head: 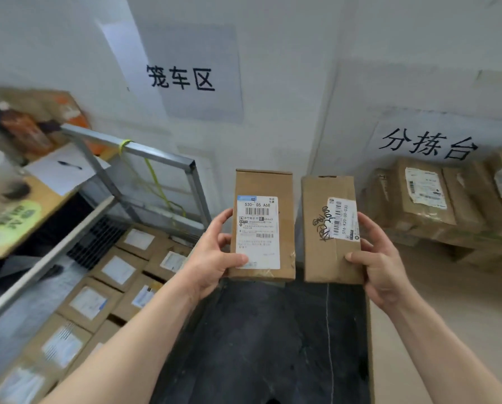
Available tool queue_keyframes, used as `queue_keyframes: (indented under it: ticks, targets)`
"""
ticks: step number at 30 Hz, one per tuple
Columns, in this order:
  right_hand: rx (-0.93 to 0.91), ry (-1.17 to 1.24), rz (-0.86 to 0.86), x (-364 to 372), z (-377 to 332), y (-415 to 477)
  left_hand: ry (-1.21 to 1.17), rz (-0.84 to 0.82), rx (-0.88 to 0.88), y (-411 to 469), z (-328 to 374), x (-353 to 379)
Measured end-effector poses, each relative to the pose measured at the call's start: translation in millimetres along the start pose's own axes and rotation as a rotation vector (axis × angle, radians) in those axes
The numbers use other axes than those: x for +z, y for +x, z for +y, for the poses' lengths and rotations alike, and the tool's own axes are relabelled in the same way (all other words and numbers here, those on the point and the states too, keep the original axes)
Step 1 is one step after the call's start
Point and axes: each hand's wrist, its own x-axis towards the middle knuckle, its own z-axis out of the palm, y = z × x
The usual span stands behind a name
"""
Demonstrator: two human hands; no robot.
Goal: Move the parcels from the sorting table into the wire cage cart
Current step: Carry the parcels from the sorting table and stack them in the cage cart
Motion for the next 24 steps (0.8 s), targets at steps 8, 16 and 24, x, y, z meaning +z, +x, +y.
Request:
queue_keyframes:
  ticks: [8,16,24]
  targets:
    - [-0.029,-0.106,-0.181,120.1,18.1,-33.7,-0.085,0.135,0.059,-74.5,-26.3,-119.8]
    - [-0.041,-0.175,-0.343,253.7,50.4,-104.4,-0.202,0.257,0.094,-172.4,-62.2,-252.9]
    - [-0.038,-0.250,-0.501,371.7,87.0,-171.0,-0.241,0.395,0.134,-266.0,-90.5,-364.2]
